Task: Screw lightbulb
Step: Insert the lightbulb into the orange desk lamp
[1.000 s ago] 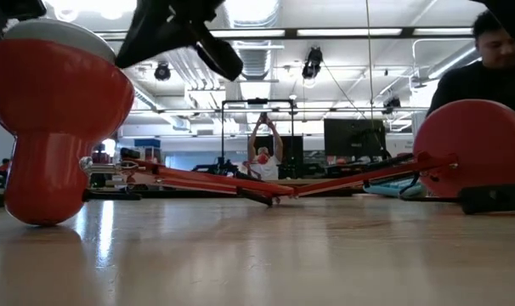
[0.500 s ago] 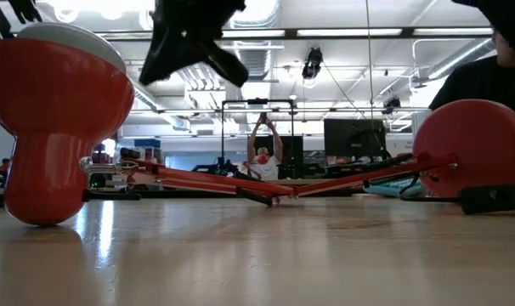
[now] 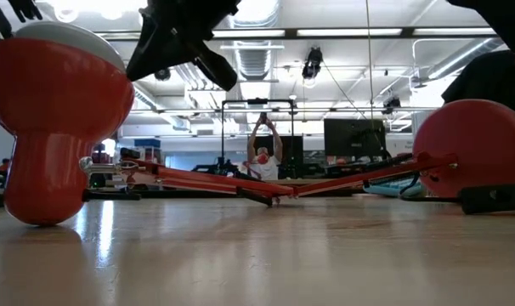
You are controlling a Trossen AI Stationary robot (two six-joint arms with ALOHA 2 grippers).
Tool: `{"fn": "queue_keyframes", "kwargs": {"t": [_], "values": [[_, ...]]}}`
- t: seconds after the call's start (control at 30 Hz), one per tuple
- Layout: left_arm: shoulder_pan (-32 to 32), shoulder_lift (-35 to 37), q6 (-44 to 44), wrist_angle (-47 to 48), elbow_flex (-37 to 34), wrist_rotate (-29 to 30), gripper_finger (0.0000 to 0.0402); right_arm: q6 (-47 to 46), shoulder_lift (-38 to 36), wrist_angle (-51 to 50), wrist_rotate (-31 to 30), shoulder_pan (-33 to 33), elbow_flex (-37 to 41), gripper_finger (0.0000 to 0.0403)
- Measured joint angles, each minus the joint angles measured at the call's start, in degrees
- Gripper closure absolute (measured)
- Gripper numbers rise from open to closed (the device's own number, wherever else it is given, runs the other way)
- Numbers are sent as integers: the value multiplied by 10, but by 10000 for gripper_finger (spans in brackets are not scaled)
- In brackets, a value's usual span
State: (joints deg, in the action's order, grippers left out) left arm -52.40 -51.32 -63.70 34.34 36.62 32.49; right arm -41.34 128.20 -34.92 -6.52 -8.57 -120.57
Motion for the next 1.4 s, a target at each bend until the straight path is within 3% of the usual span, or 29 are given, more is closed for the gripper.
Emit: {"fn": "queue_keyframes", "kwargs": {"t": [0.27, 0.7, 0.9, 1.13, 1.4], "values": [[0, 12, 1, 11, 0, 9, 401, -6, 0, -6, 8, -14, 0, 403], [5, 62, -22, 142, 0, 19, 401, -42, -6, -9, 30, -55, -1, 403], [3, 86, -40, 147, 7, -16, 401, -38, -16, -27, 24, -54, -1, 403], [-17, 35, -17, 107, 35, -23, 401, -14, -8, -30, -8, -18, -1, 403], [-17, -20, -13, 74, 37, -17, 401, -5, 7, -23, -5, -4, -1, 403]]}}
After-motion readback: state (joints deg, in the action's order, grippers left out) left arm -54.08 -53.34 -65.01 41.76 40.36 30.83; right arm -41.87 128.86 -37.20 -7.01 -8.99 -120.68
